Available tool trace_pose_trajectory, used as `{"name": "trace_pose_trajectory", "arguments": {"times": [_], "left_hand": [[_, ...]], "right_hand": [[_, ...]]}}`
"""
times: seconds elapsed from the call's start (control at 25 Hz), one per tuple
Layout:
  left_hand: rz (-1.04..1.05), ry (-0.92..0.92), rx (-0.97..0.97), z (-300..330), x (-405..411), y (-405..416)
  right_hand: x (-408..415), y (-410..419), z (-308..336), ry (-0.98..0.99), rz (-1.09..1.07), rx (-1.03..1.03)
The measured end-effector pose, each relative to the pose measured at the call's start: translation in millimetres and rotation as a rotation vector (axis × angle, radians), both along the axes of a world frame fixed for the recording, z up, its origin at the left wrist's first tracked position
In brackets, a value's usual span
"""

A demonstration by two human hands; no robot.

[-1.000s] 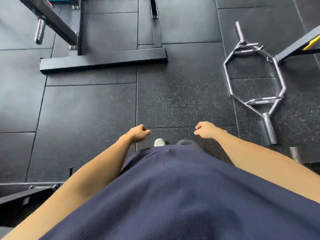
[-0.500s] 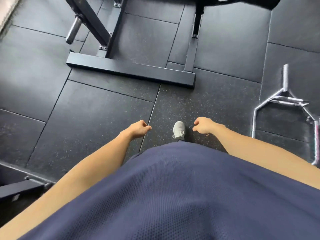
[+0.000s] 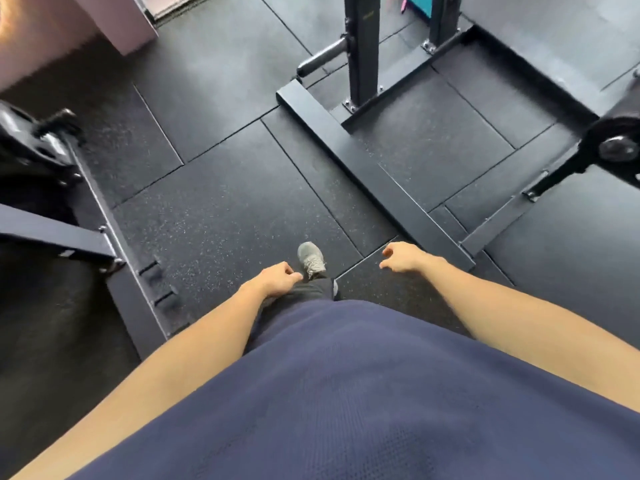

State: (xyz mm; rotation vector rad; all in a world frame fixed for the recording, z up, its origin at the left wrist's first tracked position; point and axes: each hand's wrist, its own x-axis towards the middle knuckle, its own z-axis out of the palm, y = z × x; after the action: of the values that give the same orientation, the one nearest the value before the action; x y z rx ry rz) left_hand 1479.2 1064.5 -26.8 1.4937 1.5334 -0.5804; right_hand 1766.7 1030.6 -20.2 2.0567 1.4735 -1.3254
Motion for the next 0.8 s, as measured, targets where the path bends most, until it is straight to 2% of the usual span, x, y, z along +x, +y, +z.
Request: {"name": "trace_pose_trajectory", "arguments": {"times": [0.2, 0.48, 0.8], "left_hand": [[0.165, -0.021, 0.009, -15, -14, 96], [0.247, -0.052, 0.011, 0, -47, 269], [0.363, -0.063, -0.02, -2, -61, 400]], "right_hand": [[-20, 142, -9, -0.019, 0.178, 0.031], [-48, 323, 10, -0.04, 0.23, 0.067], [-79, 493, 10, -0.013, 0.396, 0.065]]}}
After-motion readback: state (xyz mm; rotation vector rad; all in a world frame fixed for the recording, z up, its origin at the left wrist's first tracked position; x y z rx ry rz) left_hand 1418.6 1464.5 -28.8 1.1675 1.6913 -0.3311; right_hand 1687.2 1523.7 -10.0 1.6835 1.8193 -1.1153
